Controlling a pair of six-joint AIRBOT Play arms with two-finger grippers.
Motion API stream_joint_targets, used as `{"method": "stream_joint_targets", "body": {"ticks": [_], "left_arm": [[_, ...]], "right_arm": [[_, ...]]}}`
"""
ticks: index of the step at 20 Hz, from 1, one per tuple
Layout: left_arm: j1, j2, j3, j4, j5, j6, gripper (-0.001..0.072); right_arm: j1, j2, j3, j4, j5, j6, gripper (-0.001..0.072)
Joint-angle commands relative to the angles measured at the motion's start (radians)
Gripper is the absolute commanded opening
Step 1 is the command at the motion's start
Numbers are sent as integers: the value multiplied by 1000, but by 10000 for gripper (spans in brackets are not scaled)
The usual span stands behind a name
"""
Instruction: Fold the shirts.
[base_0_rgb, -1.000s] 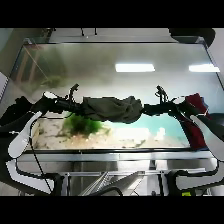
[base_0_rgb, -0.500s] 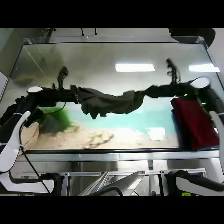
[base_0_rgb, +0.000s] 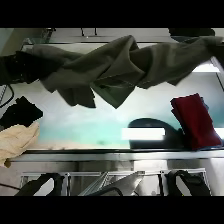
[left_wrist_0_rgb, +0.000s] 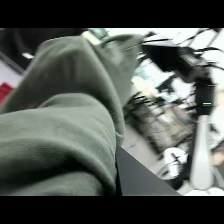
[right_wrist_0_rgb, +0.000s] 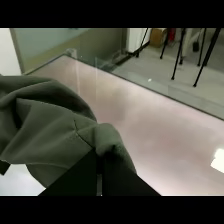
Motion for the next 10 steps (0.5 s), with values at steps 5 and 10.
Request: {"method": "stream_joint_targets", "body": {"ticks": [5, 10], "left_arm": [[-46, 129, -98, 567, 130, -111, 24], [-143, -51, -327, 634, 192, -69, 26]], "right_arm": [[5, -130, -77, 22, 184, 66, 17], [104, -350, -298, 20, 183, 40, 17]]}}
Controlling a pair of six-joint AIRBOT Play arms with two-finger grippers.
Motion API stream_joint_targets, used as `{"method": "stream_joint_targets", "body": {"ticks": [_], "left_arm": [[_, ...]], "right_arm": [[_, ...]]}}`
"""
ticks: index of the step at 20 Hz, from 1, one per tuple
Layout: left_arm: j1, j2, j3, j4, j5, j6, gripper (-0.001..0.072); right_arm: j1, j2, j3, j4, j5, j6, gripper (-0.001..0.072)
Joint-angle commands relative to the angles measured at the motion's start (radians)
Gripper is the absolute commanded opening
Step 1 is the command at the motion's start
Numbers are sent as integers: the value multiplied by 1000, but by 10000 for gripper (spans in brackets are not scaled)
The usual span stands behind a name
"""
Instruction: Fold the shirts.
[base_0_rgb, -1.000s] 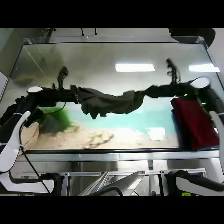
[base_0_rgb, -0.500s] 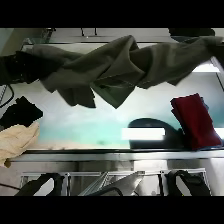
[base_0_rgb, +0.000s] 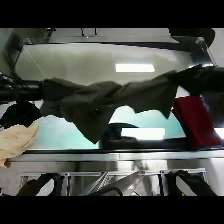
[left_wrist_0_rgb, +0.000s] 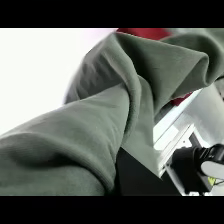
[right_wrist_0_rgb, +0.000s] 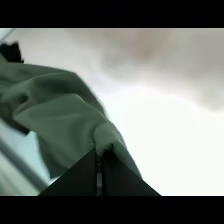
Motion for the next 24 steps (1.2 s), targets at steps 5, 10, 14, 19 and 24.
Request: {"method": "stream_joint_targets", "body": {"ticks": [5, 10, 14, 19, 24], "left_arm": [[-57, -358, -216, 74, 215, 108, 711], [56, -524, -116, 68, 74, 95, 692], [90, -508, -130, 85, -101, 35, 689], [35, -353, -410, 225, 5, -37, 689], [-96, -295, -587, 222, 201, -79, 689]], "right_arm": [[74, -346, -307, -1, -97, -77, 17], [72, -492, -311, -6, -133, -91, 17], [57, -494, -311, -27, -153, -91, 17], [19, -493, -311, -30, -130, -92, 17], [18, -491, -311, -1, -129, -113, 17]]}}
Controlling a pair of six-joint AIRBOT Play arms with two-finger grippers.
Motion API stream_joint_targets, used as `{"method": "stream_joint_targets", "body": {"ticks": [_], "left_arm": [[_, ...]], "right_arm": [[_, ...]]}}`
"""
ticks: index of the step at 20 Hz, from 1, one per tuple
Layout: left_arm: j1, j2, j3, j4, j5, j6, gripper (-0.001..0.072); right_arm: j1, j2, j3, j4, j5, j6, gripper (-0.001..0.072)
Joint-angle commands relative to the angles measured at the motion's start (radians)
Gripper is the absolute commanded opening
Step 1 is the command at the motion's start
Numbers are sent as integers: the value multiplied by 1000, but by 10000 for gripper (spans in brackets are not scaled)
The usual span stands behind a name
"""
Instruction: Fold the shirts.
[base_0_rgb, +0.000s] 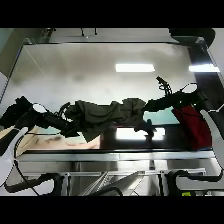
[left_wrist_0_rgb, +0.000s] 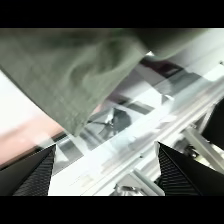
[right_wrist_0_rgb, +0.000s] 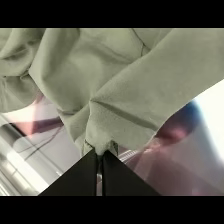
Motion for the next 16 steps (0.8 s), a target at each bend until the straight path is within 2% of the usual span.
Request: {"method": "stream_joint_targets", "body": {"ticks": [1, 4, 7, 9, 10, 11, 12, 13, 16], "left_arm": [[-99, 29, -106, 19, 140, -31, 689], [-165, 29, -100, 20, 251, -44, 688], [-177, 29, -75, 30, 307, -46, 685], [-168, 29, -74, 26, 351, -44, 451], [-169, 29, -74, 25, 372, -44, 397], [-175, 29, -73, 15, 389, -35, 239], [-183, 29, -73, 0, 400, -5, 43], [-189, 29, -73, -19, 410, 23, 22], [-185, 52, -51, -42, 419, 35, 21]], "right_arm": [[-3, 0, 0, 21, 7, -8, 17], [-3, 0, 0, 22, 25, -9, 17], [-3, 3, 0, 23, 42, -9, 17], [-3, 7, 0, 42, 55, -18, 18], [-3, 8, 0, 61, 56, -31, 17], [-3, 9, 0, 84, 55, -38, 18], [-3, 9, 0, 102, 53, -39, 18], [-3, 9, 0, 110, 52, -39, 17], [-6, 14, 0, 109, 72, -38, 17]]}}
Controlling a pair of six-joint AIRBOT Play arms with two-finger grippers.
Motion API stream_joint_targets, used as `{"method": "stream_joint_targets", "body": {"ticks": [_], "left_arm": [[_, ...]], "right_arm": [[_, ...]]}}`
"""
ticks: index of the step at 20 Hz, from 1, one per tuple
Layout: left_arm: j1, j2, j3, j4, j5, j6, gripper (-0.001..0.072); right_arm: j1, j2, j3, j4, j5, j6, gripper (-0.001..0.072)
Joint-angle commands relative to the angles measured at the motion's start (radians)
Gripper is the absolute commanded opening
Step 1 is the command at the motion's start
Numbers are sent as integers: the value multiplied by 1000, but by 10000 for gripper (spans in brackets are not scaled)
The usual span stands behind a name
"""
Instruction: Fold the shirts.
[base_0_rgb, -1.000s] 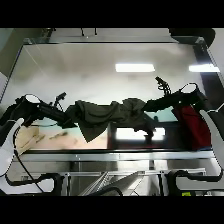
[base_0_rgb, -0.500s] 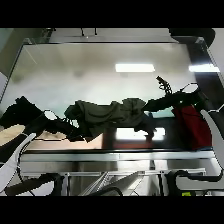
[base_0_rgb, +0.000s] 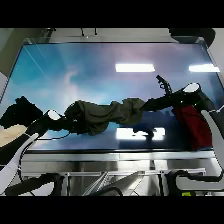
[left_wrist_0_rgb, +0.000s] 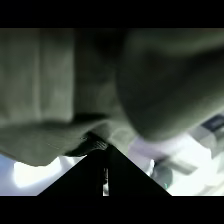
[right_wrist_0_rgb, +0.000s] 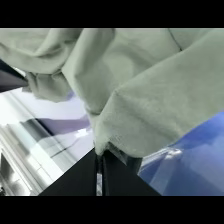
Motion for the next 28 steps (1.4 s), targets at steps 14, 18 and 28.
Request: {"method": "stream_joint_targets", "body": {"ticks": [14, 18, 28], "left_arm": [[561, 594, 915, -19, -413, 18, 19], [640, 550, 1086, -16, -424, 20, 20], [400, 99, 1187, 76, -523, 21, 20]], "right_arm": [[-382, 582, 406, 294, -87, 217, 18], [-465, 668, 498, 306, -98, 219, 18], [-280, 413, 395, 124, -131, 144, 18]]}}
